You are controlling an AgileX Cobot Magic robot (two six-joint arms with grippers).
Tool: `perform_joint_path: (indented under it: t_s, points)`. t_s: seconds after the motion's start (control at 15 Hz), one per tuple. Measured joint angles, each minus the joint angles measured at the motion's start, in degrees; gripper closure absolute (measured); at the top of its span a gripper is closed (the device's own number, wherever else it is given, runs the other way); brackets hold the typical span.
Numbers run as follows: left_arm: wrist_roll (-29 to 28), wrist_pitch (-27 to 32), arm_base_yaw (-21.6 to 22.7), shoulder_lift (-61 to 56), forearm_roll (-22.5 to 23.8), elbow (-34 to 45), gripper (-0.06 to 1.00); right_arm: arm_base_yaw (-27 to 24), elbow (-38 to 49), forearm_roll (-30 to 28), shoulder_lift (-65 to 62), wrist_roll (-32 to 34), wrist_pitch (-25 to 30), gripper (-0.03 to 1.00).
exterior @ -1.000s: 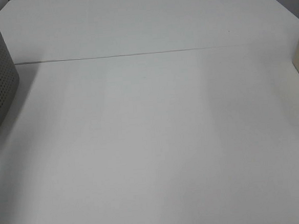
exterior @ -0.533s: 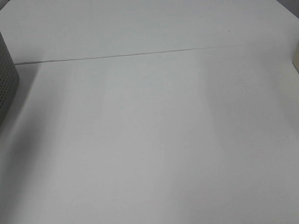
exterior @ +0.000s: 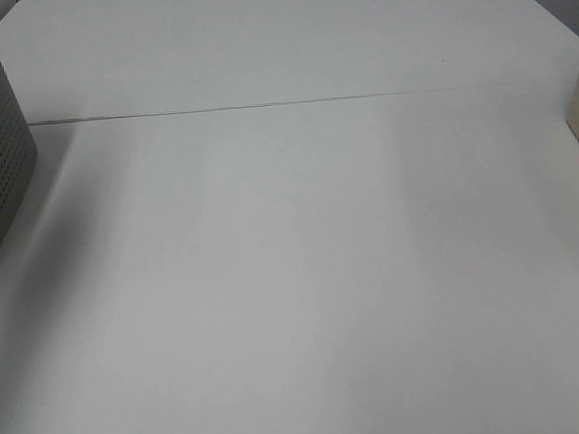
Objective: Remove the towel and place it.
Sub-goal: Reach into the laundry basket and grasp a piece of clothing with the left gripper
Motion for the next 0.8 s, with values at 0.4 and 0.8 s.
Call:
perform_joint_path:
  t_s: [0.4,0.8]
  points:
    - [11.2,0.2,15.0,4.4,-15.5,-0.3,0.03,0.0,0.0,0.0,0.0,0.0,0.0,0.02]
    - [14.7,0.3,21.7,13.4,-20.1,-5.6,0.05,0.0,0.0,0.0,0.0,0.0,0.0,0.02]
